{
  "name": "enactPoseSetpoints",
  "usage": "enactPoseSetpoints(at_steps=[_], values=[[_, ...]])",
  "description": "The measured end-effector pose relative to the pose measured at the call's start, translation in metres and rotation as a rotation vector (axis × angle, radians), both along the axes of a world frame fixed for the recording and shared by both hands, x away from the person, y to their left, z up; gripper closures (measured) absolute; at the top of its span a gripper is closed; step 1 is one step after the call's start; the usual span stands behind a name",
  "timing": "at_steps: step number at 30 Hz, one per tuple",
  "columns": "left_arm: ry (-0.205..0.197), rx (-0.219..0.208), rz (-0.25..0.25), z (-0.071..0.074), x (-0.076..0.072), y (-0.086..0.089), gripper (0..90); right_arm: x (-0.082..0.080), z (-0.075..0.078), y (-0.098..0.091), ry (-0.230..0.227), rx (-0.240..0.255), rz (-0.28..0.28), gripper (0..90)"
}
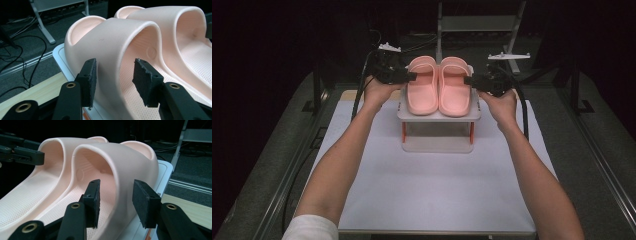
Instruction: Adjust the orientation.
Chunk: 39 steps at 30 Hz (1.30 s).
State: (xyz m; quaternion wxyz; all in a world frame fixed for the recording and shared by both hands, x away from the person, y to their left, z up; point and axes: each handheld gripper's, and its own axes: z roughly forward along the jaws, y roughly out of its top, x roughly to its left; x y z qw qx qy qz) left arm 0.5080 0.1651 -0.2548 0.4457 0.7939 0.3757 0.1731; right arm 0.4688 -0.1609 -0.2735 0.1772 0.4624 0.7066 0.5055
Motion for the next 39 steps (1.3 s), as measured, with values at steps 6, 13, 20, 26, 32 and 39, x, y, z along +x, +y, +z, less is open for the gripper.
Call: enactPoseSetpoints(at_steps=[6, 13, 20, 26, 32, 39], values=[[-0.009, 0.01, -0.003, 0.003, -0.006, 0.001, 50.8, -0.006, 0.003, -0.002, -0.006, -0.002, 0.013, 55.6], [-0.017, 0.016, -0.019, 0.006, -0.013, -0.004, 47.6, -0.016, 0.002, -0.007, -0.01, 0.0, 0.023, 54.3], [-0.022, 0.01, -0.026, 0.008, -0.016, -0.003, 46.2, -0.024, -0.002, -0.012, -0.009, 0.004, 0.032, 53.1], [-0.04, -0.009, -0.022, 0.005, -0.027, 0.005, 44.4, -0.034, -0.003, -0.014, -0.014, 0.011, 0.056, 52.0], [-0.048, -0.019, -0.01, 0.004, -0.035, 0.015, 42.9, -0.041, -0.003, -0.013, -0.017, 0.009, 0.074, 51.2], [-0.052, -0.024, -0.002, 0.003, -0.038, 0.025, 41.8, -0.044, -0.005, -0.01, -0.023, 0.016, 0.088, 50.1]])
